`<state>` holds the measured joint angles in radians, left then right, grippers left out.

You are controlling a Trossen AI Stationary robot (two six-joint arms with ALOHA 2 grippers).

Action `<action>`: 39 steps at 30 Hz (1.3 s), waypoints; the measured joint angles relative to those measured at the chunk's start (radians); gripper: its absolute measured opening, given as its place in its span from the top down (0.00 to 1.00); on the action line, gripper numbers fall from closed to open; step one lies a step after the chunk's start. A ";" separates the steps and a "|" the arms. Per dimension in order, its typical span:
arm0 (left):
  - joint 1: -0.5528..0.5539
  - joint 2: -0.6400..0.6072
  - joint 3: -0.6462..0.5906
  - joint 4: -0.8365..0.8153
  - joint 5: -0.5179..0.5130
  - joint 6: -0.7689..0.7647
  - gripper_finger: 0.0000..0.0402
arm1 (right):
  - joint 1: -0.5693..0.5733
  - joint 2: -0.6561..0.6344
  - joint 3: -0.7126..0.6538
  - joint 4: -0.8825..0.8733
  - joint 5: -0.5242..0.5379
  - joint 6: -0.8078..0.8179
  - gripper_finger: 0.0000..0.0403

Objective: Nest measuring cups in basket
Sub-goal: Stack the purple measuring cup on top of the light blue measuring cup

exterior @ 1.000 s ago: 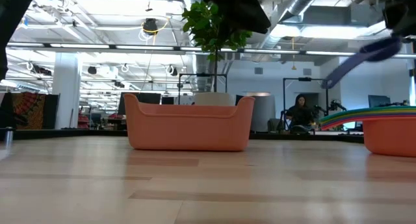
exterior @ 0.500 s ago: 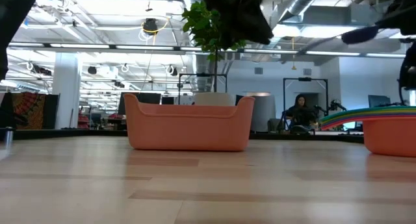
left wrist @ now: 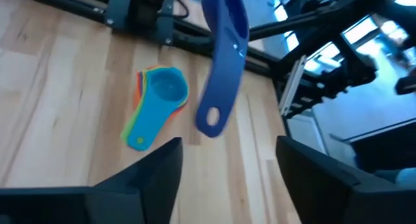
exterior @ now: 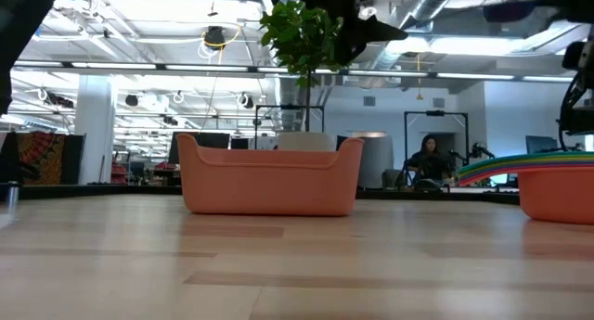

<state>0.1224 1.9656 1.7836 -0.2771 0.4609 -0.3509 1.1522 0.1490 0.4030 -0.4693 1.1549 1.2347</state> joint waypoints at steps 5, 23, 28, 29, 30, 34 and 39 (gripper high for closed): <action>0.003 0.000 0.000 0.084 0.033 -0.020 0.38 | 0.000 0.000 0.000 0.105 -0.002 -0.147 0.99; 0.003 0.000 0.000 0.175 0.065 -0.074 0.95 | -0.001 0.000 0.000 0.283 -0.029 -0.373 0.99; 0.003 0.000 0.000 0.214 0.132 -0.075 0.98 | -0.001 0.000 0.000 0.283 -0.032 -0.375 0.99; 0.004 0.000 0.000 0.215 0.136 -0.075 0.99 | -0.001 0.000 0.000 0.283 -0.032 -0.375 0.99; 0.004 0.000 0.000 0.215 0.137 -0.076 0.99 | -0.001 0.000 0.001 0.283 -0.032 -0.374 0.98; 0.013 0.000 0.000 0.215 0.137 -0.130 1.00 | -0.001 0.000 0.001 0.288 -0.007 -0.372 0.88; 0.028 0.000 0.001 0.152 0.130 -0.191 1.00 | -0.001 0.001 0.027 0.292 0.109 -0.472 0.75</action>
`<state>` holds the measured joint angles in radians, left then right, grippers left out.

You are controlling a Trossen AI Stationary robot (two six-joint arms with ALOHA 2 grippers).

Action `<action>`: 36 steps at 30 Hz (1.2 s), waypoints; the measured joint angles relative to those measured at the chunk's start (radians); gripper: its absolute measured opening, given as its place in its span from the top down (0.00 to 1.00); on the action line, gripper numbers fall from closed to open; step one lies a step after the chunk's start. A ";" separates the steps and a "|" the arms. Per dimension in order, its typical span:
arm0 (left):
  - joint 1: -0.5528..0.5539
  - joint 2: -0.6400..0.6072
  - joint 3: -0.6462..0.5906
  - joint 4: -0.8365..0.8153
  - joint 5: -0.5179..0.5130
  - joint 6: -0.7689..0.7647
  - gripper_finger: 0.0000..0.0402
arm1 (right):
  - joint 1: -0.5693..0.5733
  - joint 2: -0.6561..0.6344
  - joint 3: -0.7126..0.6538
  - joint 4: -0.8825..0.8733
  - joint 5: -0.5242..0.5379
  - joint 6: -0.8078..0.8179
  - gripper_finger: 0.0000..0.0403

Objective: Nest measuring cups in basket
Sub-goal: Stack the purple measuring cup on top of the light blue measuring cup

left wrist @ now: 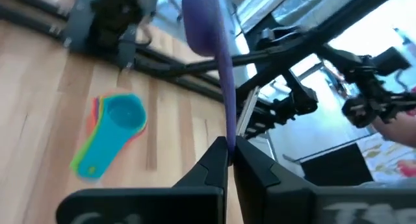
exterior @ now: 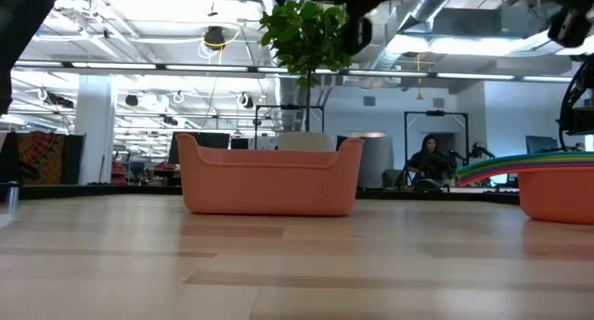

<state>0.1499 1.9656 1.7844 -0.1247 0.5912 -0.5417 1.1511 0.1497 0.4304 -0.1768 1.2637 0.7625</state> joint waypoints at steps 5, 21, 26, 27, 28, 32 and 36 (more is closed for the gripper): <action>0.011 0.002 0.000 -0.083 -0.016 -0.031 1.00 | 0.000 0.000 0.074 0.002 0.116 -0.188 0.70; 0.045 0.002 0.000 -0.059 0.072 -0.165 1.00 | -0.053 0.193 0.199 0.000 0.175 -0.566 0.73; 0.058 0.002 0.000 0.024 0.090 -0.234 1.00 | -0.120 0.297 0.226 0.000 0.174 -0.597 0.72; 0.060 0.002 0.000 0.037 0.098 -0.245 1.00 | -0.137 0.318 0.231 0.000 0.172 -0.610 0.71; 0.061 0.001 0.000 0.045 0.105 -0.254 1.00 | -0.155 0.338 0.235 -0.002 0.168 -0.629 0.71; 0.060 0.001 0.000 0.043 0.132 -0.267 1.00 | -0.250 0.422 0.252 -0.004 0.152 -0.723 0.67; 0.060 0.001 0.000 0.044 0.137 -0.267 1.00 | -0.360 0.455 0.261 -0.009 0.106 -0.723 0.63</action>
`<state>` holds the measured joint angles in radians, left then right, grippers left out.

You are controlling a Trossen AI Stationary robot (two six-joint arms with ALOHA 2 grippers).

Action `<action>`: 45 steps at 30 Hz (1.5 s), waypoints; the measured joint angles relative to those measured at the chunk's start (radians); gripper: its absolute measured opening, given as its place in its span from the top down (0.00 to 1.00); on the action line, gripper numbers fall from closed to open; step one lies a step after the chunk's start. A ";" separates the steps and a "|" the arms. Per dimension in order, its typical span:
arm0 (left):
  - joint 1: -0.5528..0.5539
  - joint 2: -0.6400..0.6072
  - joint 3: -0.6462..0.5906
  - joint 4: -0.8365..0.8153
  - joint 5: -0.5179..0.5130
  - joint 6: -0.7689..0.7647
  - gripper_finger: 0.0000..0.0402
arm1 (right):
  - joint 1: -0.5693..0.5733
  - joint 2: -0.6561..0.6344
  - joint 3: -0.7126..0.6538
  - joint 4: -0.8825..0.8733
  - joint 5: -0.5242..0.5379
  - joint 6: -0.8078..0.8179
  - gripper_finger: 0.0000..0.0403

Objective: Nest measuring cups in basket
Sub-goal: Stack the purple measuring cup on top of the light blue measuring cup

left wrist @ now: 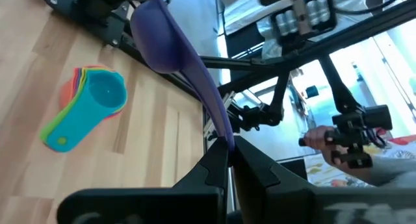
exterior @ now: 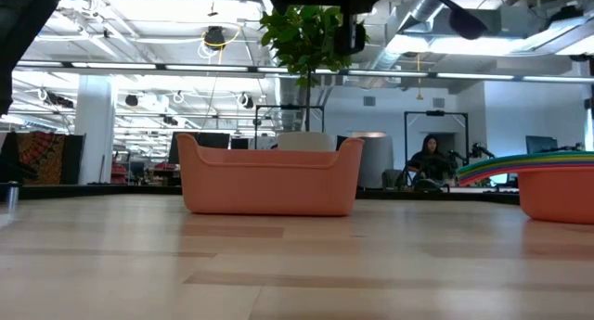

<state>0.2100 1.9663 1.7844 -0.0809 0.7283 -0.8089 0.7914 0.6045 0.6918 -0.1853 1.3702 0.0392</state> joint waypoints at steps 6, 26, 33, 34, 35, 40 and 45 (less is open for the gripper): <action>0.000 0.000 0.000 -0.018 -0.004 0.011 1.00 | -0.179 0.063 0.052 -0.098 -0.239 0.016 0.56; 0.007 0.000 0.000 -0.059 0.009 0.054 1.00 | -0.468 0.300 0.338 -0.824 -0.810 0.257 0.69; 0.008 -0.001 0.000 -0.055 0.008 0.064 1.00 | -0.520 0.342 0.338 -0.856 -0.797 0.352 0.72; 0.008 -0.001 0.000 -0.055 0.007 0.064 1.00 | -0.526 0.346 0.338 -0.854 -0.797 0.354 0.72; 0.009 -0.001 0.000 -0.055 0.007 0.064 1.00 | -0.529 0.347 0.338 -0.853 -0.797 0.356 0.73; 0.008 -0.001 0.000 -0.056 0.008 0.063 1.00 | -0.533 0.344 0.338 -0.835 -0.797 0.383 0.75; 0.008 -0.001 0.000 -0.056 -0.001 0.063 1.00 | -0.533 0.336 0.338 -0.820 -0.794 0.411 0.80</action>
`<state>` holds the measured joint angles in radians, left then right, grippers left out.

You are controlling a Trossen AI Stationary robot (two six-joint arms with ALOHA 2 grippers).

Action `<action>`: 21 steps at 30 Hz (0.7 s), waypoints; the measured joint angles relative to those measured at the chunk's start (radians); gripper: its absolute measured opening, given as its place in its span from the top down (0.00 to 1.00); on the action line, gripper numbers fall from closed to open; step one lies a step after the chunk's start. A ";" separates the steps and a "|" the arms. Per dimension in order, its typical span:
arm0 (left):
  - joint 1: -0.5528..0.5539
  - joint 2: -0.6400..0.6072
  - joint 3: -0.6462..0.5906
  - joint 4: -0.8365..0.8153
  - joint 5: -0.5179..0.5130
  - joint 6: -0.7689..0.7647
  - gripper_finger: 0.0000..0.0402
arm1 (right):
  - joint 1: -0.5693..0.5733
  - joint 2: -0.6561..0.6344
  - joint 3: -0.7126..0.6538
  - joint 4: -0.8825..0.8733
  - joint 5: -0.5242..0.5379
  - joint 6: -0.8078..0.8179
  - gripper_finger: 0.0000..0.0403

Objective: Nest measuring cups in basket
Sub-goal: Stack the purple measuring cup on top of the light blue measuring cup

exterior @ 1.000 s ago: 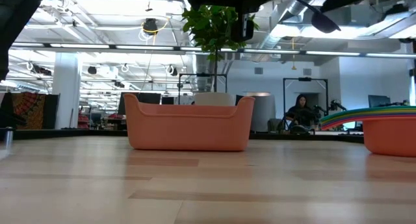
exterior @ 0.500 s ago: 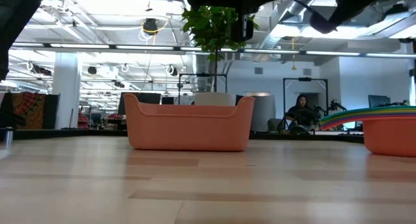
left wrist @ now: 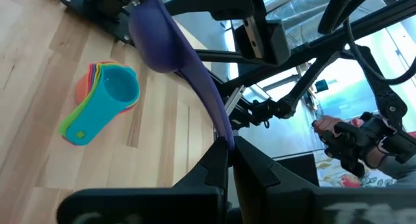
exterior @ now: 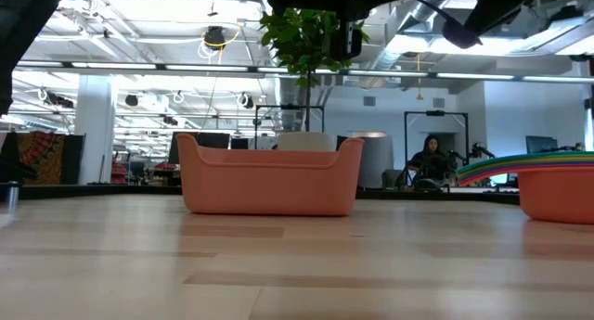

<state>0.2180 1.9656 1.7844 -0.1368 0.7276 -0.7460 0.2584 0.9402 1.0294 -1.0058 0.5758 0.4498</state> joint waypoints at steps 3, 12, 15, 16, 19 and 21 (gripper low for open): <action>0.000 0.000 0.000 0.000 -0.002 0.000 1.00 | 0.000 0.007 0.000 -0.001 0.000 0.026 0.85; -0.001 0.000 0.000 -0.004 -0.014 0.003 1.00 | -0.003 0.021 0.000 -0.014 -0.036 0.181 0.96; 0.004 0.000 0.000 -0.030 -0.055 0.029 1.00 | -0.033 0.021 0.000 -0.067 -0.147 0.324 0.98; 0.006 0.000 0.000 -0.050 -0.081 0.041 1.00 | -0.043 0.021 0.000 -0.091 -0.192 0.371 0.98; 0.013 0.001 0.000 -0.123 -0.130 0.087 0.96 | -0.057 0.022 -0.001 -0.169 -0.300 0.496 0.98; 0.016 -0.001 0.000 -0.156 -0.155 0.119 0.92 | -0.058 0.020 -0.018 -0.224 -0.354 0.546 0.97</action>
<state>0.2338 1.9648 1.7845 -0.2927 0.5726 -0.6268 0.2008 0.9599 1.0111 -1.2299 0.2216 0.9960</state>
